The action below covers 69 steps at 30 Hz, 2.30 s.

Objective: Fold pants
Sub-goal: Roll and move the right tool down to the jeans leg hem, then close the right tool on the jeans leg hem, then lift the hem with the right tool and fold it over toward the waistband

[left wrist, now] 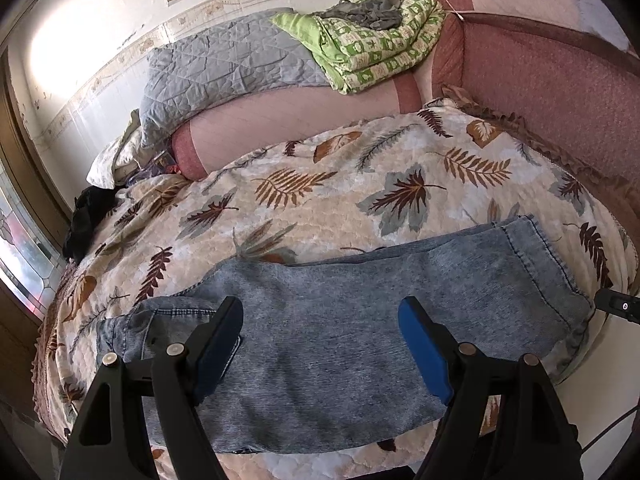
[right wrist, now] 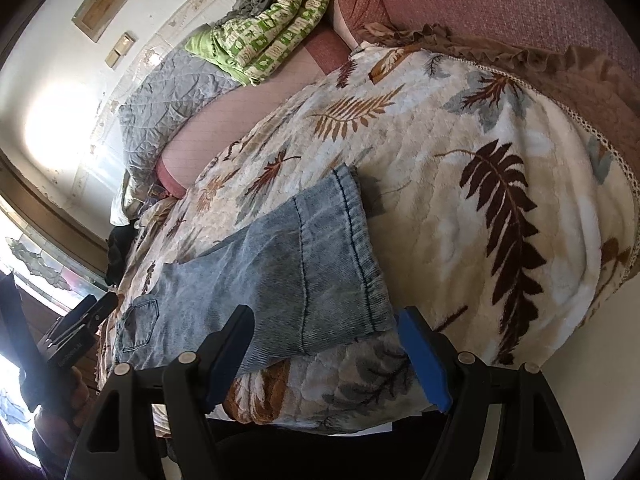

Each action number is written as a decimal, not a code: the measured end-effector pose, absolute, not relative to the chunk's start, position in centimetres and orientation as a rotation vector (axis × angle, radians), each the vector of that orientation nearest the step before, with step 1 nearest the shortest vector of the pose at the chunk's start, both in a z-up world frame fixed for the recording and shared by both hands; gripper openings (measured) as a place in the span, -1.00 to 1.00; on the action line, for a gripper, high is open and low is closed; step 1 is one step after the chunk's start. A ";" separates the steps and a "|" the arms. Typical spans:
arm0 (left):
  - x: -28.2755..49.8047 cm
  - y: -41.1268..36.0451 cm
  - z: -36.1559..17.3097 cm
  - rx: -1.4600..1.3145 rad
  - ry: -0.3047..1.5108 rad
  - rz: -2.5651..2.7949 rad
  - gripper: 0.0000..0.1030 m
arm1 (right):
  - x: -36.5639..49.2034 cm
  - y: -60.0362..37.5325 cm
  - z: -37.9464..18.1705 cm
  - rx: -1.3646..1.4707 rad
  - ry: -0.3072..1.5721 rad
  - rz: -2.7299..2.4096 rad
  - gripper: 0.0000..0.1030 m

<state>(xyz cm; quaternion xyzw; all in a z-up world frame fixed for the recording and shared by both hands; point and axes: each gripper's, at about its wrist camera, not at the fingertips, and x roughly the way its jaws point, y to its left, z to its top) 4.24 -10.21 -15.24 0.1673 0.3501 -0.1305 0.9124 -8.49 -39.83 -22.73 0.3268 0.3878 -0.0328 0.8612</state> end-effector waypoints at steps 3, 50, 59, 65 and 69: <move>4.7 -10.2 -15.6 0.342 0.728 -0.268 0.56 | -8.4 -39.9 -22.7 0.680 0.809 -0.077 0.51; 11.7 -5.3 -20.3 0.227 0.942 -0.189 0.56 | 4.1 -37.3 -18.1 0.733 0.935 0.215 -0.65; 10.5 5.6 -17.8 0.128 0.861 -0.031 0.56 | 8.4 -23.7 -15.3 0.708 0.967 0.454 0.49; 10.5 8.3 -17.9 0.099 0.861 0.004 0.56 | 8.5 -23.2 -18.1 0.839 0.855 0.448 0.49; 10.6 5.4 -18.7 0.103 0.884 -0.069 0.56 | 6.8 -26.3 -21.3 0.897 0.876 0.337 0.49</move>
